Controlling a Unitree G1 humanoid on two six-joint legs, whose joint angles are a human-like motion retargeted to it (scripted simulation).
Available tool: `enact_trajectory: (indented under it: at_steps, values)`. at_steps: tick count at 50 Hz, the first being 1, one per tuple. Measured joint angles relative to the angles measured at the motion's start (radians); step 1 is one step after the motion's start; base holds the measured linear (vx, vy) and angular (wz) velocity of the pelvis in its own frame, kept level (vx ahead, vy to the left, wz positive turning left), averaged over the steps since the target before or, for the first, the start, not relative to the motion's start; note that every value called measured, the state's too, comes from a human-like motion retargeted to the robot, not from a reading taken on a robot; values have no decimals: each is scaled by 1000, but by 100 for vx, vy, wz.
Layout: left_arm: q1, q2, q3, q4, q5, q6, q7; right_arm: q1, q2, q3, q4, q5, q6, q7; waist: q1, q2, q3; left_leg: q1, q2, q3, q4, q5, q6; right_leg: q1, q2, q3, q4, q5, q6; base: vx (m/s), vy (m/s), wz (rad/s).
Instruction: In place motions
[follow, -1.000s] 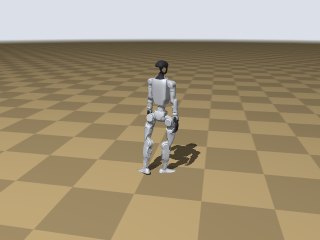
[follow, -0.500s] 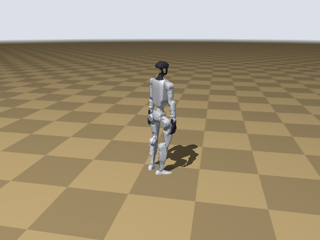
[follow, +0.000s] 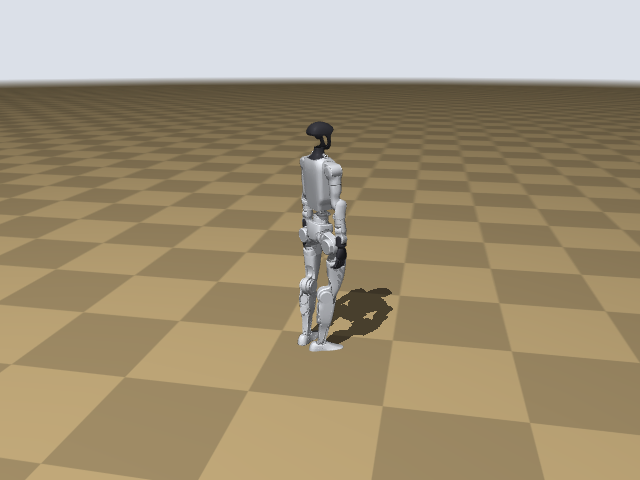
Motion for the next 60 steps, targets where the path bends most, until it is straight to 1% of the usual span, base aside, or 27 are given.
enact_trajectory:
  at_steps: [5, 13, 18, 20, 22, 23, 25, 27, 28, 30, 32, 33, 35, 37, 38, 40, 42, 45, 48, 51, 53, 55, 56, 57, 58, 59, 60]
  values:
    - [-6, 4, 1, 7, -2, 12, -26, -14, 2, -6, -9, 24, -2, 12, 5, 2, -1, 4, -2, 8, -1, -4, 3, -1, 0, 7, -1, 4, 4, 0, 0, -4]
    - [3, 4, -16, 21, 23, 28, -38, -10, 8, 2, -21, 7, -7, 18, 11, 3, 1, 5, -1, -2, 4, -8, -2, 2, -1, 8, 11, 6, 11, 0, 0, 0]
    - [-5, 3, -16, 22, 40, 35, -52, -13, -1, -9, -3, 16, -8, -5, 14, 20, 7, -24, 19, -40, 17, 0, -11, -22, -6, -2, 87, -27, 26, -4, 1, 23]
    - [-7, 6, -20, 14, 41, 35, -56, -16, -8, -15, 13, 33, -5, -13, 8, 28, 16, -38, 32, -66, 25, 9, -13, -39, -2, 44, 133, -34, 21, -4, -4, 73]
    - [-11, 12, -27, 4, 41, 35, -59, -19, -13, -22, 26, 50, -1, -19, -12, 32, 33, -49, 39, -109, 32, 21, -13, -54, 16, 158, 166, -28, 13, -6, -5, 119]
    - [-15, 17, -31, -1, 42, 35, -61, -20, -16, -26, 31, 60, 1, -23, -21, 31, 45, -54, 39, -136, 36, 29, -12, -61, 31, 243, 178, -21, 12, -8, -6, 132]
    - [-25, 26, -37, -7, 43, 36, -65, -19, -21, -34, 38, 74, 1, -31, -31, 28, 61, -64, 35, -182, 42, 40, -11, -62, 51, 382, 187, -16, 24, -8, -5, 135]
    - [-34, 35, -43, -15, 46, 40, -71, -6, -27, -41, 43, 87, -2, -39, -35, 22, 74, -79, 27, -246, 50, 56, -14, -47, 52, 476, 176, -19, 54, -7, -5, 149]
    - [-38, 38, -44, -18, 46, 42, -74, -2, -29, -44, 46, 91, -2, -41, -31, 19, 79, -85, 23, -266, 54, 62, -16, -40, 46, 470, 170, -27, 61, -7, -6, 135]
    - [-50, 45, -45, -33, 39, 46, -80, 7, -35, -47, 59, 99, 0, -46, -8, 12, 94, -102, 13, -323, 61, 82, -22, -13, 32, 397, 126, -40, 29, -10, -8, 134]
    - [-59, 49, -45, -49, 24, 45, -83, 10, -37, -46, 68, 100, 7, -47, 37, -5, 104, -120, -10, -346, 67, 99, -20, 11, 39, 360, 77, -26, -2, -14, -6, 92]
    - [-64, 50, -46, -56, 18, 46, -82, 8, -36, -49, 72, 97, 10, -46, 60, -8, 109, -133, -15, -357, 73, 107, -21, 19, 43, 347, 61, -21, -7, -19, -7, 91]
    - [-81, 43, -53, -76, -2, 43, -69, -1, -37, -60, 70, 81, 15, -41, 105, 0, 124, -174, -16, -407, 94, 123, -30, 21, 27, 291, 31, -8, 6, -25, -6, 142]
    - [-86, 36, -59, -87, -22, 33, -49, -2, -40, -60, 54, 65, 11, -39, 109, -1, 132, -200, -28, -442, 95, 131, -34, 32, 24, 209, 3, -8, -1, -22, -2, 197]
    - [-85, 33, -62, -90, -32, 28, -41, 1, -40, -55, 44, 58, 9, -37, 111, -3, 135, -210, -25, -422, 92, 125, -31, 38, 23, 172, -6, -11, -3, -15, 0, 198]
    - [-80, 27, -70, -86, -39, 21, -34, 5, -44, -48, 25, 44, 7, -34, 115, -6, 138, -220, -1, -319, 79, 90, -26, 49, 14, 96, -22, -18, -3, -12, 3, 203]
    - [-74, 18, -74, -68, -33, 20, -27, 5, -51, -52, 11, 34, 7, -33, 102, -11, 139, -216, 32, -160, 64, 44, -32, 63, -1, 3, -32, -30, 1, -13, 10, 234]
    - [-64, 8, -70, -25, -31, 11, 7, 4, -60, -67, -4, 35, 1, -41, 73, -21, 129, -205, 95, 140, 61, -11, -58, 77, -28, -146, -42, -50, 16, -12, 12, 257]
    - [-38, 8, -75, 9, -25, 4, 34, 11, -66, -89, -6, 47, -12, -51, 54, -34, 115, -164, 142, 435, 79, -16, -89, 98, -44, -293, -53, -71, 28, -1, 10, 246]
    - [-22, 14, -73, 48, -12, -5, 66, 10, -76, -106, 14, 54, -12, -59, 59, -42, 99, -127, 161, 600, 108, -5, -90, 112, -48, -412, -65, -84, 46, 5, 10, 205]
    - [-2, 17, -63, 71, -8, -8, 91, 11, -81, -114, 29, 55, -7, -67, 65, -49, 85, -112, 167, 626, 139, 10, -77, 118, -52, -475, -68, -93, 57, 12, 12, 199]
    - [17, 19, -49, 86, -11, -9, 106, 11, -82, -118, 39, 54, -4, -76, 67, -53, 73, -114, 168, 593, 167, 35, -67, 120, -53, -513, -70, -98, 67, 15, 13, 153]
    - [31, 19, -37, 93, -17, -8, 107, 12, -81, -118, 39, 54, -4, -79, 75, -51, 67, -111, 162, 561, 167, 75, -60, 123, -49, -535, -70, -102, 73, 15, 10, 137]
    - [43, 19, -24, 101, -23, -7, 107, 12, -81, -118, 37, 55, -4, -81, 84, -48, 62, -106, 153, 532, 160, 93, -63, 125, -43, -554, -70, -105, 79, 17, 14, 120]
    - [53, 18, -11, 109, -27, -5, 103, 11, -79, -116, 33, 56, -6, -80, 93, -40, 58, -97, 141, 513, 135, 66, -83, 126, -33, -567, -68, -109, 83, 20, 19, 89]
    - [64, 16, 3, 113, -31, -2, 101, 11, -79, -113, 29, 56, -9, -76, 105, -36, 56, -89, 118, 523, 94, 66, -72, 128, -28, -573, -66, -111, 88, 22, 20, 57]
    - [76, 12, 18, 115, -35, 2, 100, 11, -78, -109, 24, 56, -12, -71, 119, -34, 54, -83, 90, 548, 46, 78, -45, 132, -27, -575, -64, -112, 92, 18, 16, 31]
